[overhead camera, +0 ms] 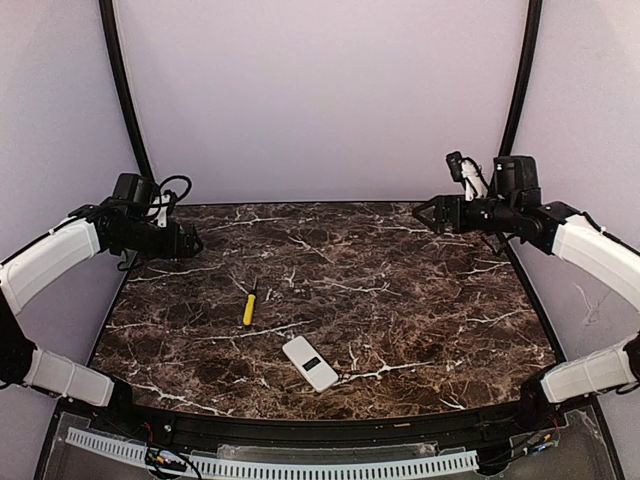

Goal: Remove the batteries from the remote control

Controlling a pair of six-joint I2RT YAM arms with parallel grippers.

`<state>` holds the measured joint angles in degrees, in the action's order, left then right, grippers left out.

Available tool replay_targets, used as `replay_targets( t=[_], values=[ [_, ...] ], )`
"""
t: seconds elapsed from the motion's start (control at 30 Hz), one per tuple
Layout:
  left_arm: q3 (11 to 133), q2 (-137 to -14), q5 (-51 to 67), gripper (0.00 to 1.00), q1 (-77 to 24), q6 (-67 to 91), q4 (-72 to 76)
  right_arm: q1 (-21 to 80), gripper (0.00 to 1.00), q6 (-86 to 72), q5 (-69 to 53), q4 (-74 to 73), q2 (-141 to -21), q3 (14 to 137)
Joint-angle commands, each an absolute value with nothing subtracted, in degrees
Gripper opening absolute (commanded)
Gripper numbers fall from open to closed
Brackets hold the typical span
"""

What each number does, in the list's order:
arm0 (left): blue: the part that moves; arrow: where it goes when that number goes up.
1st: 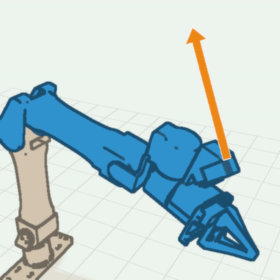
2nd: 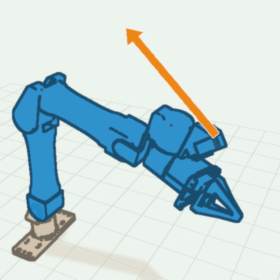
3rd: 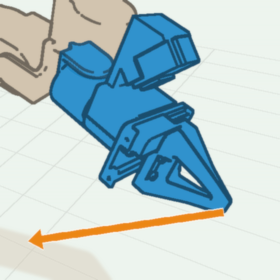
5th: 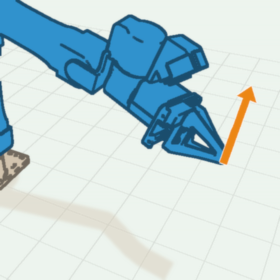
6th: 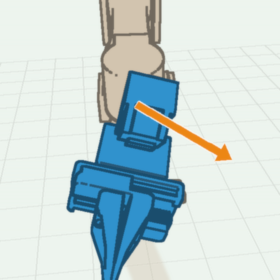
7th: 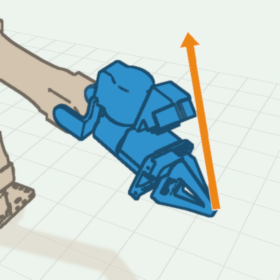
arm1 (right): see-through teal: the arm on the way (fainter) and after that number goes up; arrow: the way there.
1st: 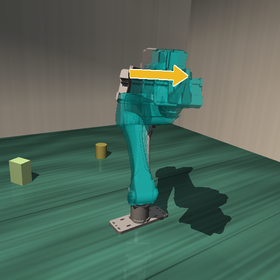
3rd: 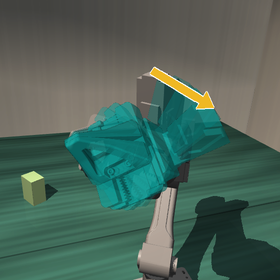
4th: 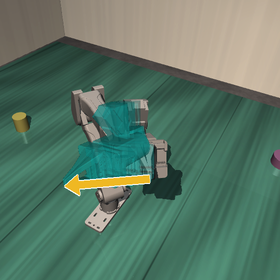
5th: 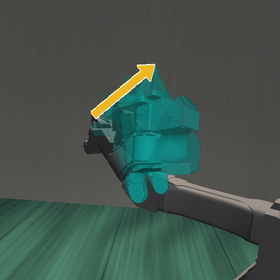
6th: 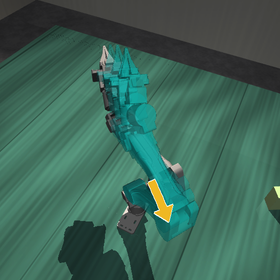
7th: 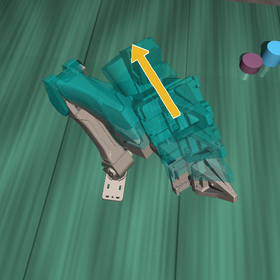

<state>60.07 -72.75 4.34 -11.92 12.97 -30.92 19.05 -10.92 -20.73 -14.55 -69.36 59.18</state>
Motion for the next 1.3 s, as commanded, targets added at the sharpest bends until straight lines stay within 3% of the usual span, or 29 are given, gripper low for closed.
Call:
replay_targets(
  t=[0.0,0.53,1.27],
  values=[
    [60.63,-71.79,9.42,0.99,-12.28,9.71,-34.77,27.54,0.99,-8.58,-16.01,-17.15,-71.35,59.68],
    [55.74,-66.74,6.99,0.99,-12.31,8.11,-34.39,62.90,0.99,-15.13,-0.39,-19.65,-90.66,62.90],
    [55.20,-64.34,4.02,0.99,-12.38,7.93,-34.98,74.10,0.99,-27.43,9.53,-34.95,-112.44,78.24]
  ],
)
